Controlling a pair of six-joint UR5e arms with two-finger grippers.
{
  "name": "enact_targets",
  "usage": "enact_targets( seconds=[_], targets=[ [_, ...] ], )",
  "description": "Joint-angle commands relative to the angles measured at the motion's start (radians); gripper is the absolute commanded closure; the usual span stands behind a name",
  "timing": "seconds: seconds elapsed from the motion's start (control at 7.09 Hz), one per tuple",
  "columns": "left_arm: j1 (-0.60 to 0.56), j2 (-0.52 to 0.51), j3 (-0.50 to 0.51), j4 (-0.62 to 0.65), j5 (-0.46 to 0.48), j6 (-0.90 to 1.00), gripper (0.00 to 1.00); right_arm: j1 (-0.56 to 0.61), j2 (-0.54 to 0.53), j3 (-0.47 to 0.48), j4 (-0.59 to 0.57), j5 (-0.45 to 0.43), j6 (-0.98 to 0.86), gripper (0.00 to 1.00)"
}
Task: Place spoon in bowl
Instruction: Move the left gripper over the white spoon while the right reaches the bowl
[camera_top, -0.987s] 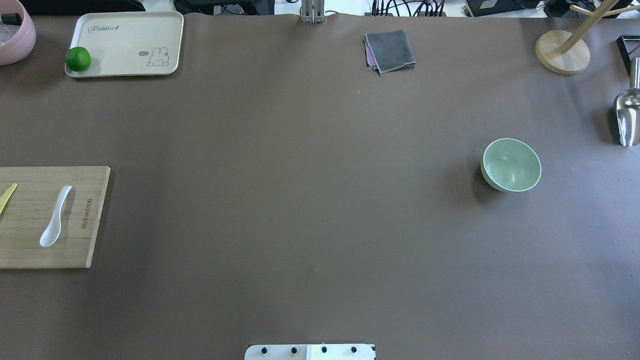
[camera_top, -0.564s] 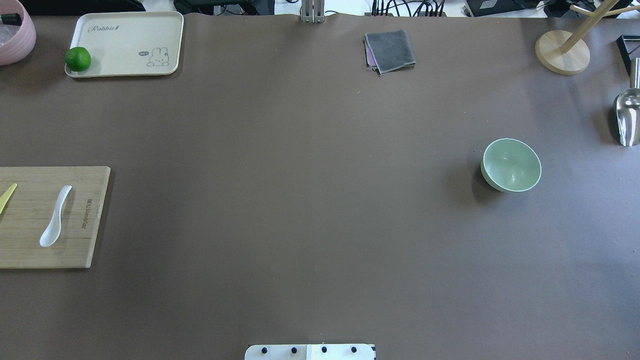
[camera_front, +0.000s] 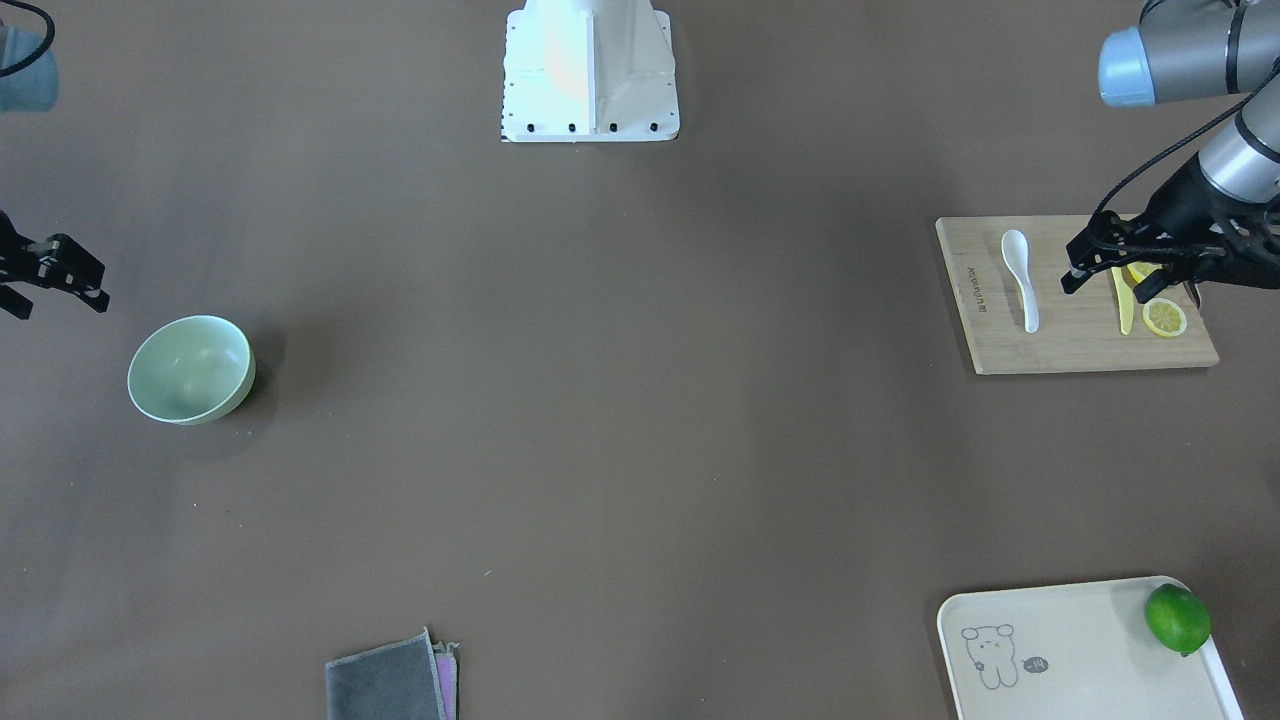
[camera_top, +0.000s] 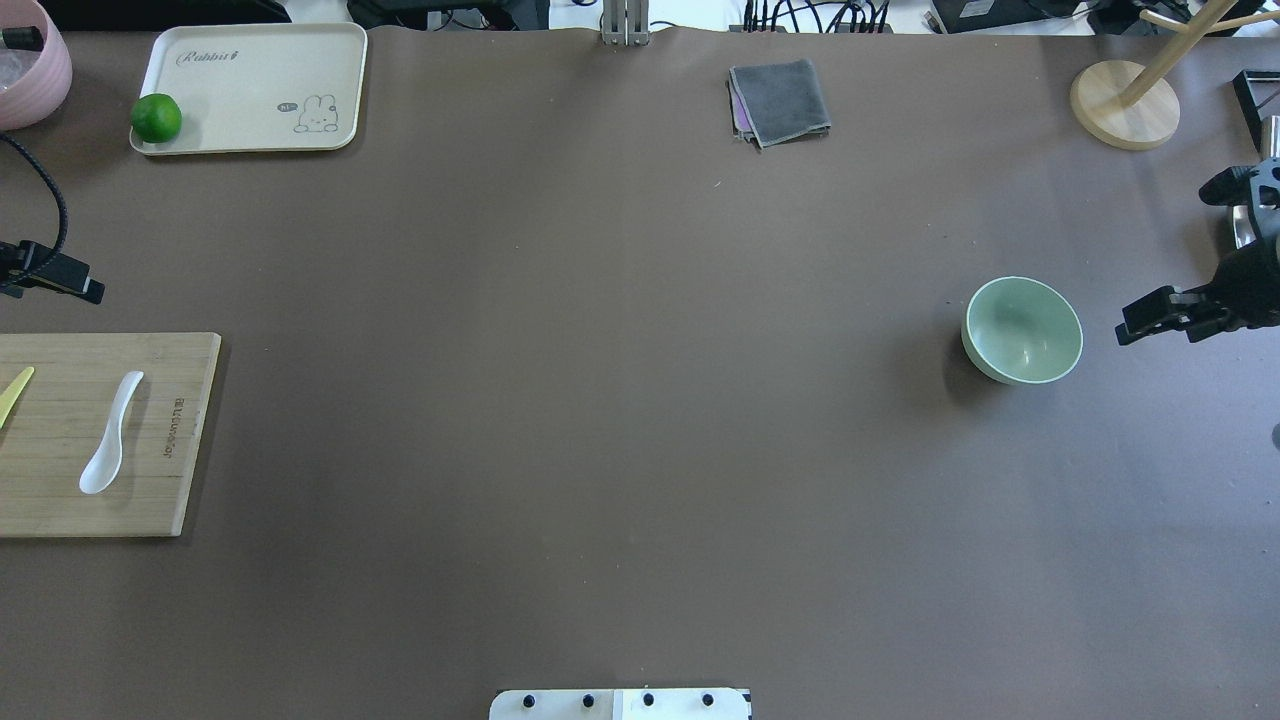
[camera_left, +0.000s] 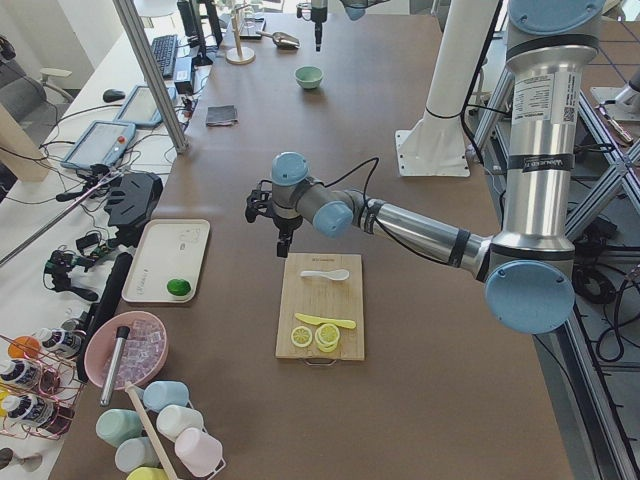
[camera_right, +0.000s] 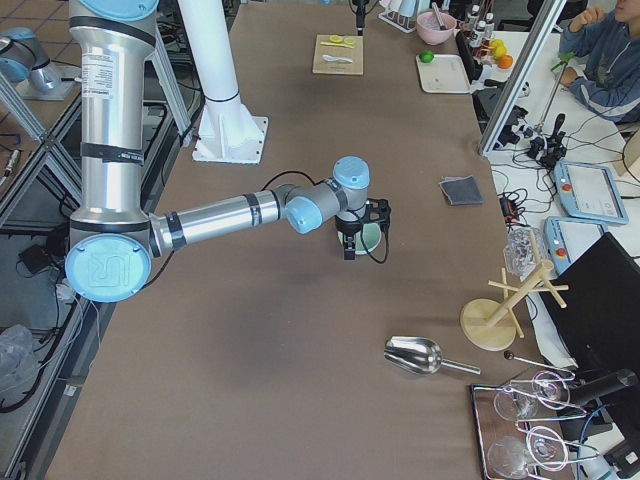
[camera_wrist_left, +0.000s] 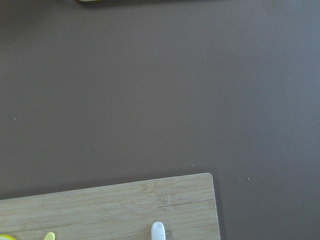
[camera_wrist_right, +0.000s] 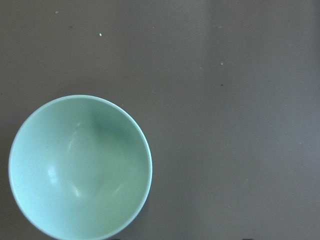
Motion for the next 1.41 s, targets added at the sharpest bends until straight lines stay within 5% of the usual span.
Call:
enact_targets(
  seconds=[0.0,0.42,0.71,1.27],
  targets=[
    [0.06,-0.03,0.025,0.002,0.011,-0.006,0.05,-0.05,0.075,-0.112,0.042,-0.01,0.039,0.15],
    [0.112,-0.039,0.067,0.001,0.013,-0.006,0.04,-0.062,0.106,-0.206,0.122,-0.01,0.052,0.29],
    [0.138,-0.03,0.089,-0.001,0.011,-0.006,0.04,-0.08,0.135,-0.202,0.124,-0.007,0.12,1.0],
    [0.166,0.004,0.151,-0.004,0.013,-0.001,0.19,-0.16,0.246,-0.064,0.084,0.002,0.368,1.0]
  ],
)
